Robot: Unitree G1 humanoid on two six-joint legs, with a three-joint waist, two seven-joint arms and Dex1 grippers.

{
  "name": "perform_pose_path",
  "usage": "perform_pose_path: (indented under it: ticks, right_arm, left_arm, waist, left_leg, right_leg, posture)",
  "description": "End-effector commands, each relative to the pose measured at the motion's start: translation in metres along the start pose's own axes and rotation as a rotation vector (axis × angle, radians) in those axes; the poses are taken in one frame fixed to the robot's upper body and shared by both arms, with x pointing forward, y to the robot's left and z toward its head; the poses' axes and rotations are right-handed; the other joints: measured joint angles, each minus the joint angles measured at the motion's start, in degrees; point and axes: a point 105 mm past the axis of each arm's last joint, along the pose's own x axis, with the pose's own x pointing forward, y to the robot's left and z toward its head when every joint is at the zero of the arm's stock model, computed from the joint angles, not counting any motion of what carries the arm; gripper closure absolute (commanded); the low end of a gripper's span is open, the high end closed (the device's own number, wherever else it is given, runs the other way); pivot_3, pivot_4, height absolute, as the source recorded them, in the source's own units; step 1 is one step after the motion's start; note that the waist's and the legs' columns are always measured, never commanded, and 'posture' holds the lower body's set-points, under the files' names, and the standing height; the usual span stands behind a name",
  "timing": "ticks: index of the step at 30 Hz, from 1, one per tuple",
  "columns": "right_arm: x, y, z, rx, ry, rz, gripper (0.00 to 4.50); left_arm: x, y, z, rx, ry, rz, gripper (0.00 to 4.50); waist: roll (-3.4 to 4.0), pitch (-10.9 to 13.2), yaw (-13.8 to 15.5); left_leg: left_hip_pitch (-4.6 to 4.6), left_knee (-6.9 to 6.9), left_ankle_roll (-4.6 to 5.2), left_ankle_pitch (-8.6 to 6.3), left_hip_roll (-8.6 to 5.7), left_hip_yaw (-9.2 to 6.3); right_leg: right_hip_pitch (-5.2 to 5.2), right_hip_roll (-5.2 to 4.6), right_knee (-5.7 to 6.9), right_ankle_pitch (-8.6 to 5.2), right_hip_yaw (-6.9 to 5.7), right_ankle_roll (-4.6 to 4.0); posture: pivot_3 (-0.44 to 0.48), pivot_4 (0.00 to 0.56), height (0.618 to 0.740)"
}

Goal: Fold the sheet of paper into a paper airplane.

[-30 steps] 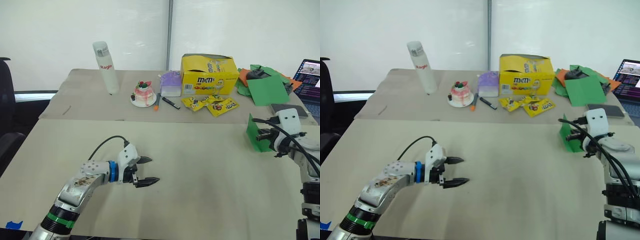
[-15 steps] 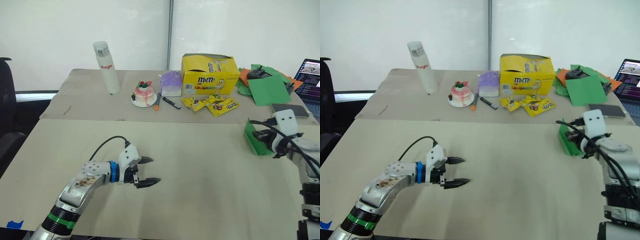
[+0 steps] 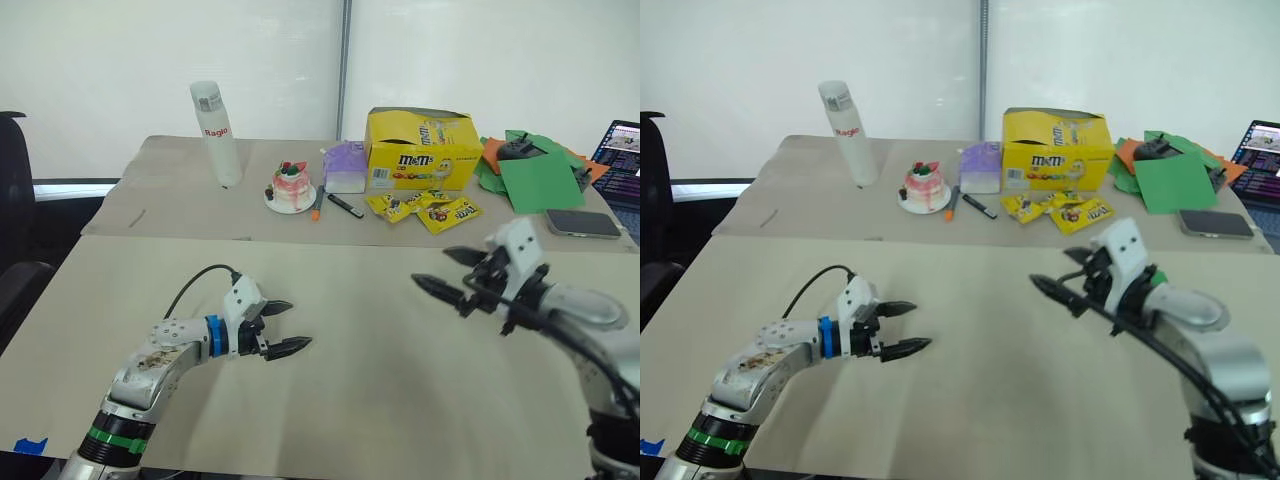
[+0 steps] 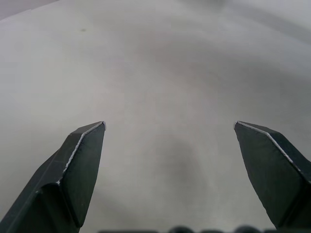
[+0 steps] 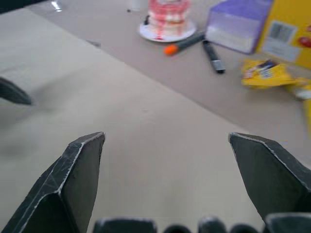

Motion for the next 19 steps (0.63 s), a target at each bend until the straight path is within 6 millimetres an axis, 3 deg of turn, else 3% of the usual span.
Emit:
perform_pose_path:
  ticks: [1, 13, 19]
  right_arm:
    - [0.002, 0.011, 0.000, -0.042, -0.059, -0.022, 0.02]
    - [0.010, 0.024, -0.043, -0.024, -0.107, -0.172, 0.02]
    - [0.012, 0.023, -0.052, -0.008, -0.116, -0.225, 0.02]
  left_arm:
    - [-0.005, -0.005, 0.011, 0.008, -0.080, 0.012, 0.00]
    - [-0.003, 0.004, -0.011, -0.040, -0.094, 0.230, 0.00]
    - [-0.003, 0.014, -0.023, -0.021, -0.070, 0.315, 0.00]
  waist:
    - [0.00, 0.00, -0.08]
    - [-0.02, -0.01, -0.14]
    - [-0.01, -0.01, -0.31]
  left_leg:
    - [0.00, 0.00, 0.00, 0.00, 0.00, 0.00]
    - [0.10, 0.00, -0.02, 0.00, 0.00, 0.01]
    - [0.13, -0.01, -0.02, 0.00, 0.00, 0.02]
  right_leg:
    - [0.00, -0.01, 0.00, 0.00, 0.01, 0.00]
    - [0.01, -0.01, 0.04, 0.00, 0.01, 0.00]
    - [0.01, 0.00, 0.05, 0.00, 0.03, -0.01]
  posture:
    - [0.000, 0.150, 0.738]
    - [0.000, 0.150, 0.738]
    - [0.000, 0.150, 0.738]
